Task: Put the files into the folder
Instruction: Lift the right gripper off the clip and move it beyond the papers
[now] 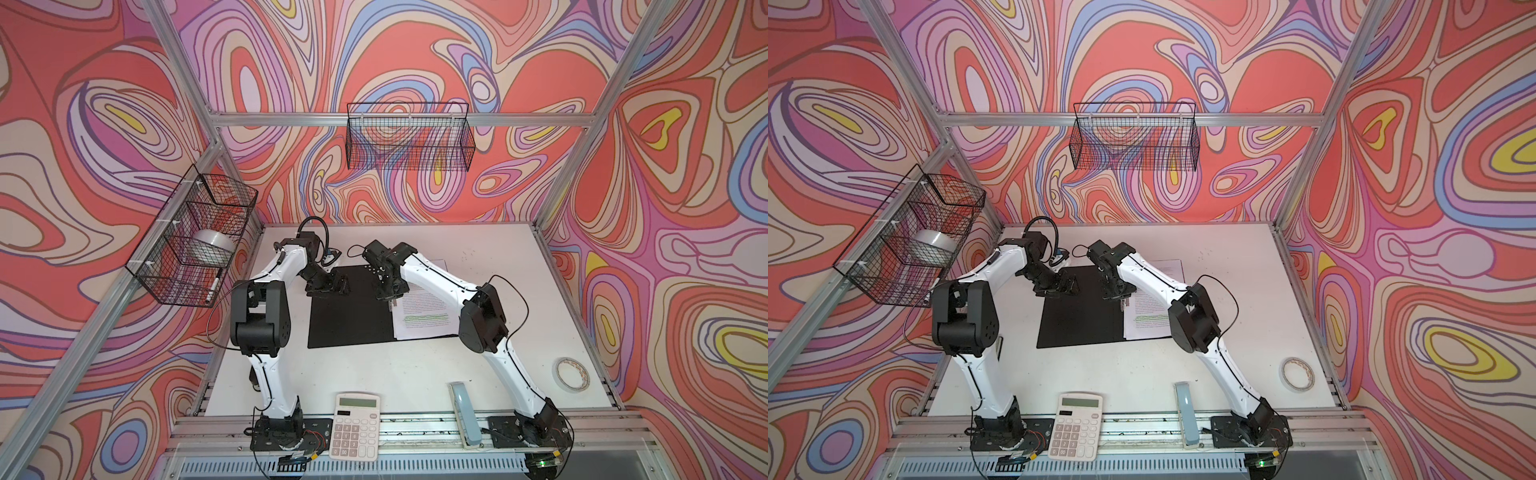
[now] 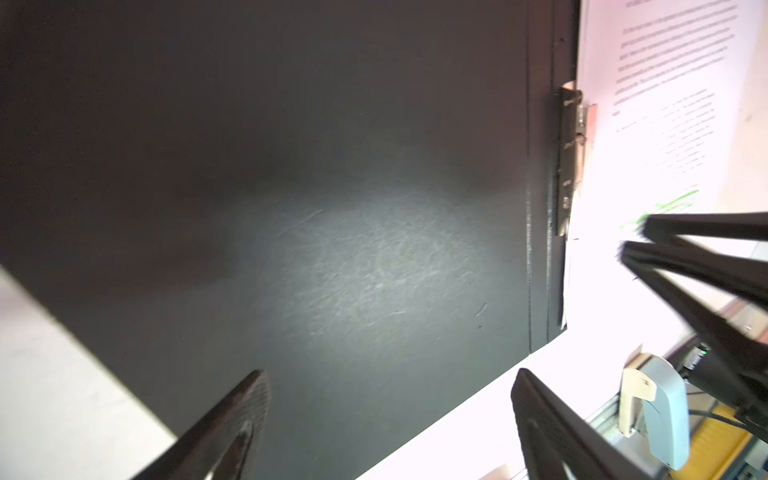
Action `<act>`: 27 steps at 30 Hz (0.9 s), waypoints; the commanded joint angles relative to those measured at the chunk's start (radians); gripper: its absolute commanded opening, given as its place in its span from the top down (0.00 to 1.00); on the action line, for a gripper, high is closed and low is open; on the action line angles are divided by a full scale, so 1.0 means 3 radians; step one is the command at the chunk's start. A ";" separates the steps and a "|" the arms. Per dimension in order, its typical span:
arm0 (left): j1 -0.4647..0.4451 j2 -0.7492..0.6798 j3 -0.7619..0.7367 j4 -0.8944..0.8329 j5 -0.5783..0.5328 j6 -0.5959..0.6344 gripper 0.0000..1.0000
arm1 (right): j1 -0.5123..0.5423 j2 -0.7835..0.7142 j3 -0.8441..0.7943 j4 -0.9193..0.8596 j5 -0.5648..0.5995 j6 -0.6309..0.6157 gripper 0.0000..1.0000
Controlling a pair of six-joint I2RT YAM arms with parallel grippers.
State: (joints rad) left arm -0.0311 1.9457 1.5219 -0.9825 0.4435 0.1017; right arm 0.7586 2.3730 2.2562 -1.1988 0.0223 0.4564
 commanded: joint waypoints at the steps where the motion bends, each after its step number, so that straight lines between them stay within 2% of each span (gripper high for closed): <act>1: 0.0056 -0.0216 -0.0016 -0.0144 -0.0278 0.0013 0.07 | -0.0116 -0.0634 -0.0412 0.0412 -0.0021 0.0206 0.75; 6: 0.0143 -0.0230 -0.0133 -0.0118 -0.0472 0.0013 0.05 | -0.0378 -0.1488 -0.1618 0.1112 -0.0207 0.0414 0.70; 10: 0.0209 -0.0126 -0.0159 -0.0114 -0.0417 -0.0027 0.02 | -0.0695 -0.2030 -0.2416 0.1461 -0.0366 0.0489 0.66; 15: 0.0287 -0.0067 -0.0212 -0.0069 -0.0366 -0.0006 0.00 | -0.1292 -0.2528 -0.3206 0.1768 -0.0764 0.0487 0.62; 21: 0.0334 0.0079 -0.0215 -0.0066 -0.0428 0.0004 0.00 | -0.1680 -0.2521 -0.3599 0.2035 -0.1115 0.0407 0.60; 27: 0.0372 0.0256 -0.0218 -0.0133 -0.0274 -0.0011 0.04 | -0.1771 -0.2251 -0.3676 0.2189 -0.1082 0.0359 0.60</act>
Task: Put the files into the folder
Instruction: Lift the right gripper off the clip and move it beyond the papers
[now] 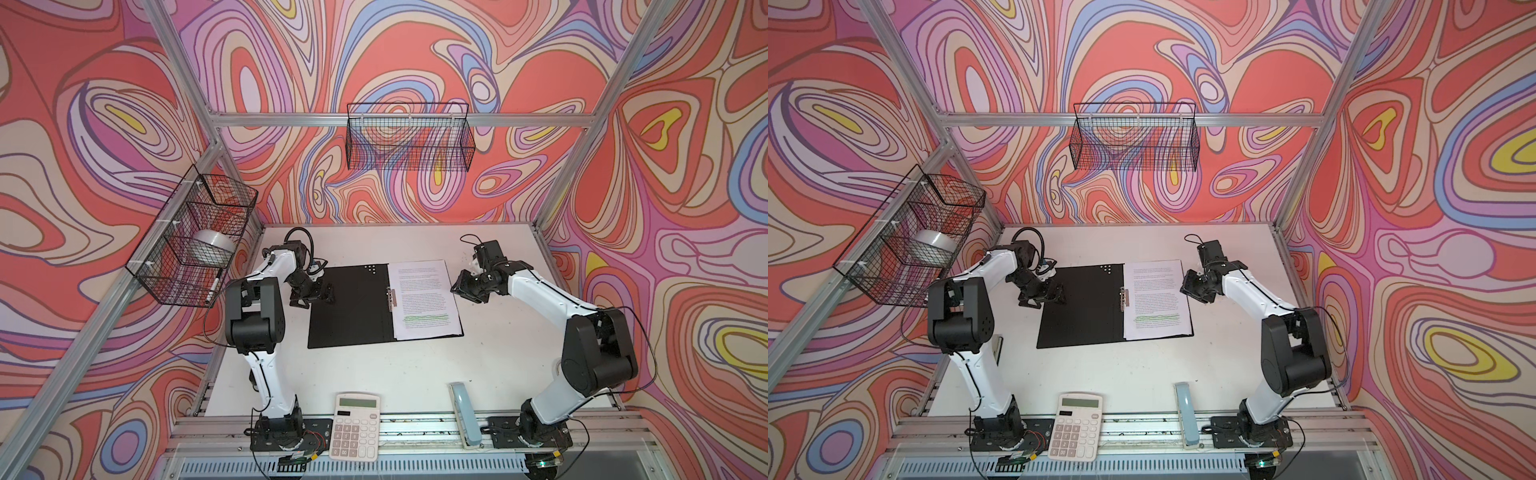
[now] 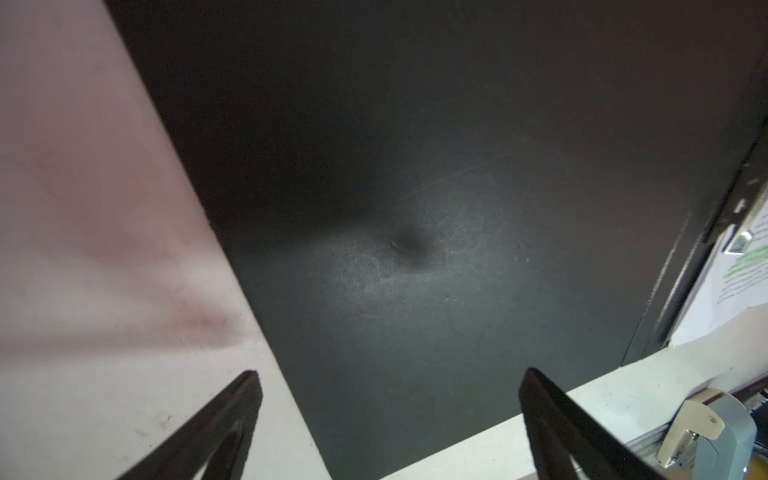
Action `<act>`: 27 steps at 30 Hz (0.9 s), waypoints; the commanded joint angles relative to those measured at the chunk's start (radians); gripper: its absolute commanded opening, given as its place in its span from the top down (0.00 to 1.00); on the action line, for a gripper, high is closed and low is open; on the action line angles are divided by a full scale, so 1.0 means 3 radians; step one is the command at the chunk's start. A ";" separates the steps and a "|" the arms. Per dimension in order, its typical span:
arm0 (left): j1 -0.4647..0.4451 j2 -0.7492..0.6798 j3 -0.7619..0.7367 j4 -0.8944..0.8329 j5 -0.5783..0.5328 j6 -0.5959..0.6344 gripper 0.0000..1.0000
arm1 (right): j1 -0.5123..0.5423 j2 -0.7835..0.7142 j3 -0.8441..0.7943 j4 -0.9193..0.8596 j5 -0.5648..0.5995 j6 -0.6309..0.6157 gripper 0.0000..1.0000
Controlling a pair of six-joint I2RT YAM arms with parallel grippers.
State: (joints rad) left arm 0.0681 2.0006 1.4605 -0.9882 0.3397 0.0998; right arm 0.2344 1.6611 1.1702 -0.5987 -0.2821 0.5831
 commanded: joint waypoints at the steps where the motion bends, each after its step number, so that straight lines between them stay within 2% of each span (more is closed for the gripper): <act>1: 0.0044 0.0072 -0.0033 -0.0094 0.0049 -0.0012 0.04 | -0.0027 0.0173 -0.0047 0.0201 -0.0067 -0.0087 0.60; 11: 0.0059 0.0028 -0.0103 -0.0019 0.0016 0.0052 0.02 | -0.0078 0.0494 0.0016 0.0214 0.0041 -0.0217 0.60; 15: 0.0057 0.0103 -0.0092 0.0001 -0.0058 -0.0047 0.04 | -0.0106 0.0561 -0.0023 0.0287 0.0056 -0.0229 0.60; 27: 0.0063 0.0260 -0.0072 -0.0018 0.0240 0.0021 0.07 | -0.0221 0.0779 -0.0096 0.0390 -0.0069 -0.0251 0.60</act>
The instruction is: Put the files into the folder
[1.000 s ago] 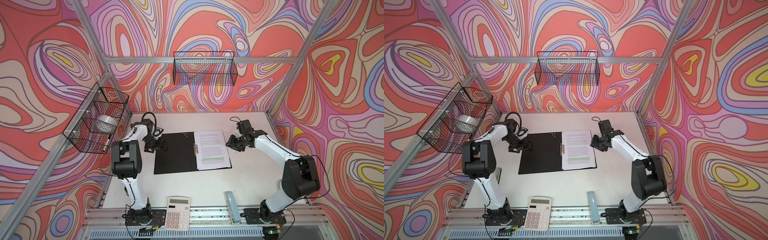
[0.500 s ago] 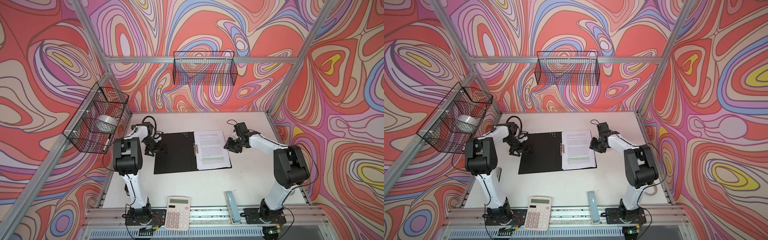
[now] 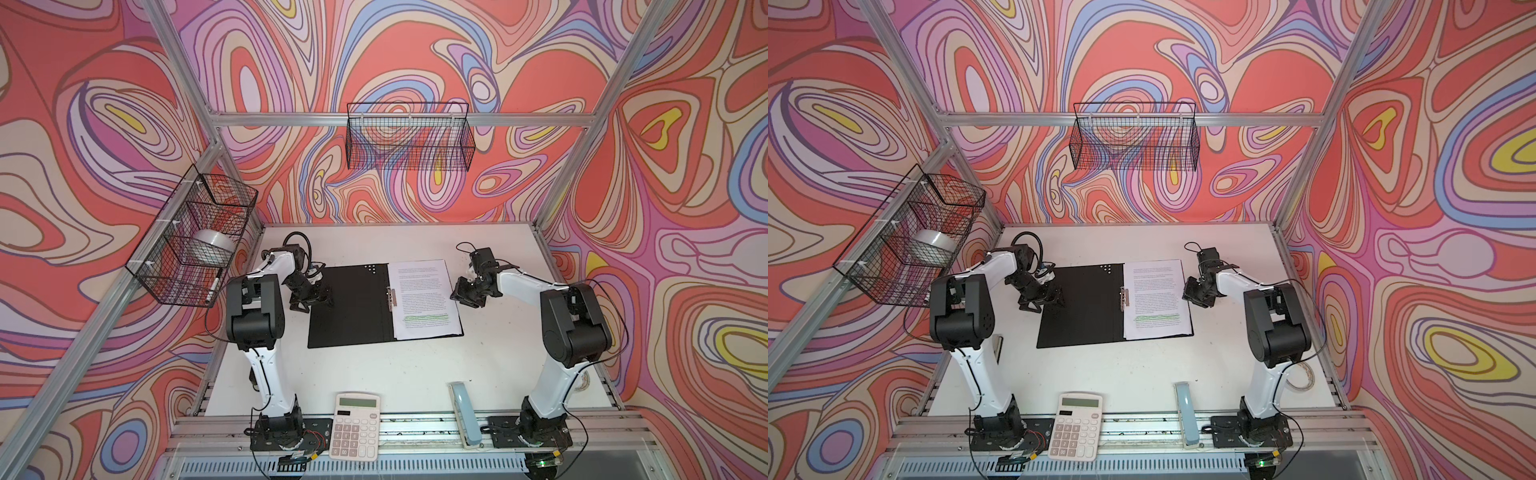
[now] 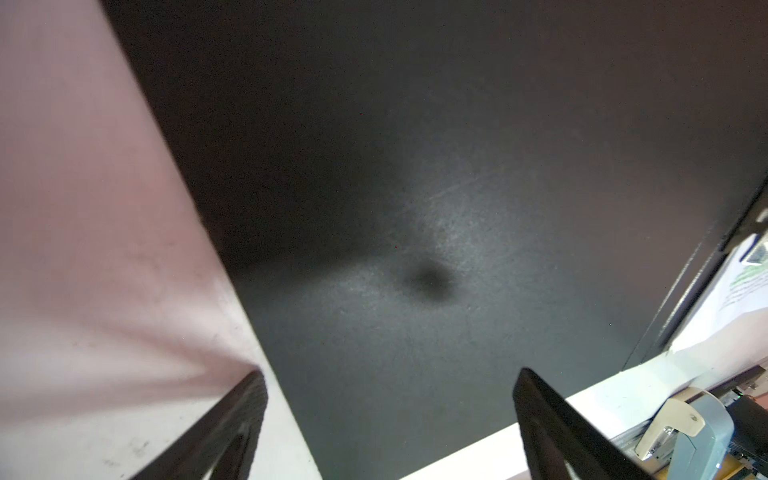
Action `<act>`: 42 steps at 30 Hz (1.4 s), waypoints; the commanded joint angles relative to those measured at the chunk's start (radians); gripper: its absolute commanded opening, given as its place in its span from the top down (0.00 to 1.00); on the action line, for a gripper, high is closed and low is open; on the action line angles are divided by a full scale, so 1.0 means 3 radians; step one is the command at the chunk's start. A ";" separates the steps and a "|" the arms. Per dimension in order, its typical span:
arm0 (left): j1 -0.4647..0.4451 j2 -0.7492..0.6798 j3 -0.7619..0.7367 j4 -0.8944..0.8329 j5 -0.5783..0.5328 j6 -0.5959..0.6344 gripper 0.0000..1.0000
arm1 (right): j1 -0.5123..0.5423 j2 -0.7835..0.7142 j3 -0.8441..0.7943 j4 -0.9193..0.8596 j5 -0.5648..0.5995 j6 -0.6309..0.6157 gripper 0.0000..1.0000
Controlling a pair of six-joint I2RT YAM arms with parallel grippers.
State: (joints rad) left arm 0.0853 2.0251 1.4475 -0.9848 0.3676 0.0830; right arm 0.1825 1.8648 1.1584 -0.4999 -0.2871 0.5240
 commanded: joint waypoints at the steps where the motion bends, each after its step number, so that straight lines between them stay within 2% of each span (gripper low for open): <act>1: 0.0003 0.0183 -0.0024 -0.0026 0.0170 0.0094 0.07 | -0.0056 0.0126 -0.0052 0.0061 -0.0060 -0.0059 0.60; 9: 0.0016 0.0240 0.0012 -0.0095 0.0407 0.0209 0.08 | -0.0061 0.0261 0.0002 0.0011 -0.0195 -0.0124 0.60; 19: 0.0042 0.0260 0.0023 -0.0160 0.0601 0.0374 0.10 | -0.0060 0.0257 0.0096 -0.0464 -0.0127 -0.0409 0.60; 24: 0.0048 0.0295 0.0083 -0.0232 0.0810 0.0426 0.11 | -0.0061 0.0247 0.0136 -0.0629 -0.0127 -0.0493 0.60; 42: 0.0079 0.0088 0.0007 -0.0310 0.1205 0.0736 0.13 | -0.0060 0.0339 0.0224 -0.0620 -0.0188 -0.0489 0.60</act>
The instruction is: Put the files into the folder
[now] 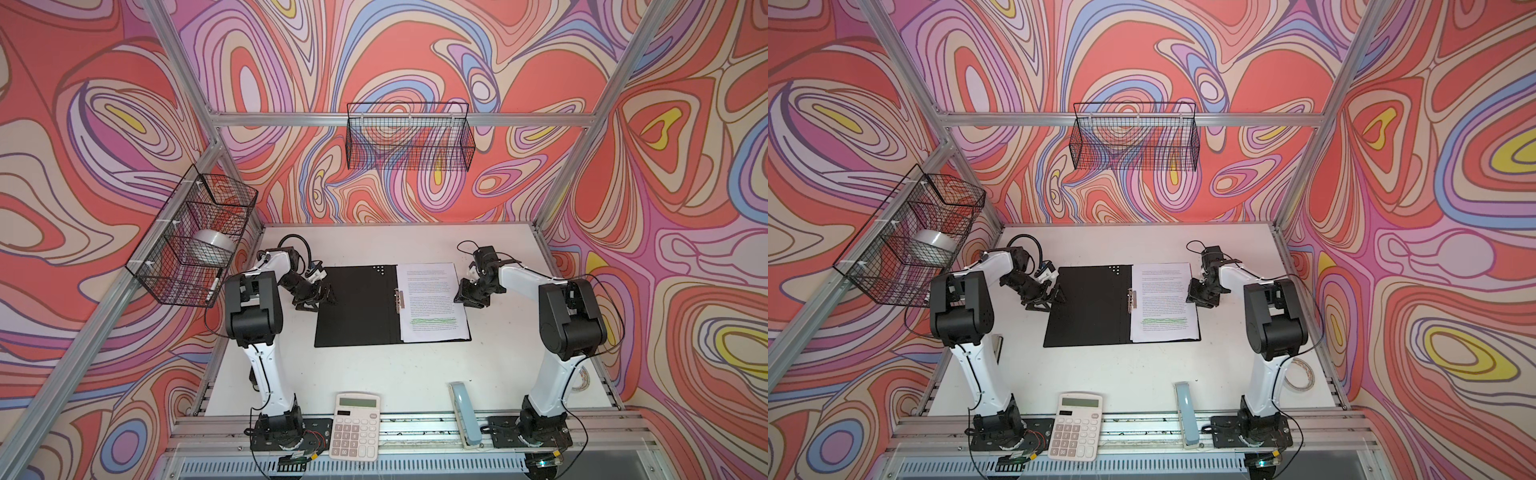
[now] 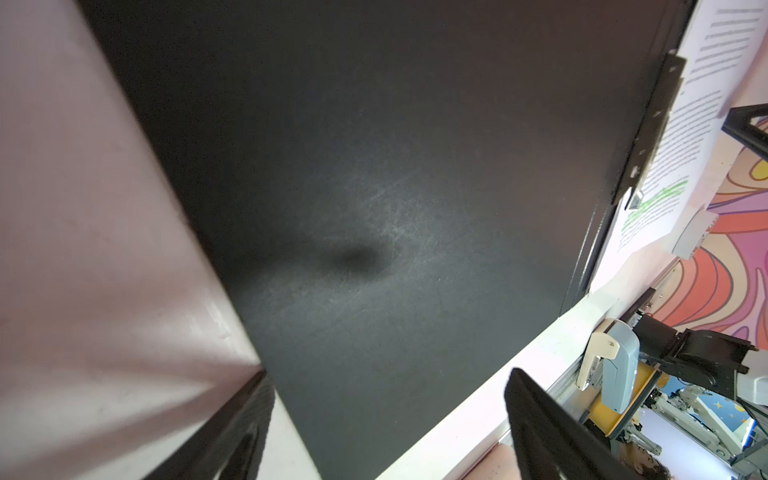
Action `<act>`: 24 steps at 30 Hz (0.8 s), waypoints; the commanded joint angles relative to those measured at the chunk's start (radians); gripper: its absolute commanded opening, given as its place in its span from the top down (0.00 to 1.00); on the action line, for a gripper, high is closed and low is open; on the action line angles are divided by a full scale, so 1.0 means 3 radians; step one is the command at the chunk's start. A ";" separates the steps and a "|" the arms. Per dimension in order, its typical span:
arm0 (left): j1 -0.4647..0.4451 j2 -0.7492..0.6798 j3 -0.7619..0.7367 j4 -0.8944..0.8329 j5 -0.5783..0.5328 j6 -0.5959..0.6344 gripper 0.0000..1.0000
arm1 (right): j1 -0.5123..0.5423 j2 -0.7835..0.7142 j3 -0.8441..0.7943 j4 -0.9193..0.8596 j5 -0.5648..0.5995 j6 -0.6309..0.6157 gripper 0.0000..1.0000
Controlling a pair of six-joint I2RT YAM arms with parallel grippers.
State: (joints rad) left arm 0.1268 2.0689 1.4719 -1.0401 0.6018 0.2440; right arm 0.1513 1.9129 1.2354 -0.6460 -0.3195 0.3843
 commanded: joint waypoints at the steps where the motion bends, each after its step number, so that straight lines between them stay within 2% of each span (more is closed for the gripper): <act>1: -0.0060 -0.0069 -0.0077 -0.0129 0.0428 0.0214 0.13 | 0.0043 0.0178 -0.0033 -0.0133 -0.0080 -0.0028 0.60; 24: -0.0046 -0.0267 -0.0156 -0.0207 0.0433 0.0519 0.14 | 0.0043 0.0235 0.0018 -0.0135 -0.0116 -0.0030 0.60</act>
State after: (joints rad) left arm 0.1303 2.0132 1.4387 -1.0527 0.6064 0.3565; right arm 0.1501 1.9255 1.2564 -0.6697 -0.3119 0.3813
